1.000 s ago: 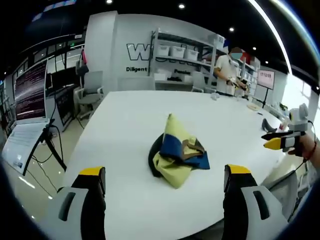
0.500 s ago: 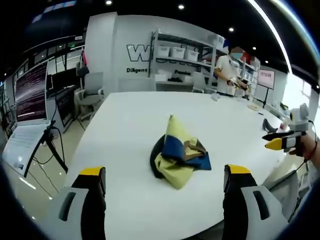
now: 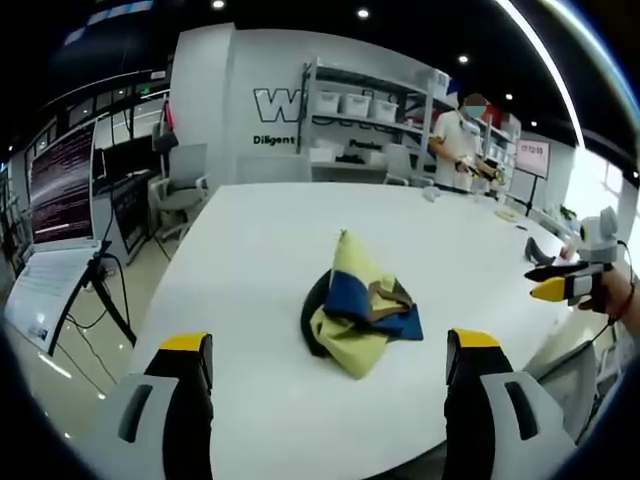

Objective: Fold the garment on the visible template until the final outline fits inside the template.

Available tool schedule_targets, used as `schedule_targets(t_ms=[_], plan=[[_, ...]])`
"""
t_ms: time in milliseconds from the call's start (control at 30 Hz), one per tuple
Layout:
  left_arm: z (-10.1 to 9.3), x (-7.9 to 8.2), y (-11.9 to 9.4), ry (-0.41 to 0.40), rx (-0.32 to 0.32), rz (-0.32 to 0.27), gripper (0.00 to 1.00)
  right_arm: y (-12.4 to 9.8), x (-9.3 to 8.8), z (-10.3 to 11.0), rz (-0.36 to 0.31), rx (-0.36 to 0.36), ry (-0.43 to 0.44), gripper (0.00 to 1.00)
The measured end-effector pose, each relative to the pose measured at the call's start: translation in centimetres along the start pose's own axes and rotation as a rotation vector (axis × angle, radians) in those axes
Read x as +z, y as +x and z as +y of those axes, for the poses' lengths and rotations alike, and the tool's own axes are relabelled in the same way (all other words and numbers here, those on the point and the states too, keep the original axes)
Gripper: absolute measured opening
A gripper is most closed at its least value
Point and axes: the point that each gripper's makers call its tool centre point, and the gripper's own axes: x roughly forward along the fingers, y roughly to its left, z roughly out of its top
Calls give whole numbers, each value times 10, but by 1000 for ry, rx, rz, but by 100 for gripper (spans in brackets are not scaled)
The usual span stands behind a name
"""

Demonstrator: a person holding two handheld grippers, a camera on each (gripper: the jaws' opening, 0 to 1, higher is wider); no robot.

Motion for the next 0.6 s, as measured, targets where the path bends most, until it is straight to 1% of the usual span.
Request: schedule_targets(t_ms=[367,600], plan=[[2,2,0,-4,7,-7,95,2,0,0,-1,1,3,99],[2,-1,1,-5,8,6,95,2,-2,1,7,1,4,99]])
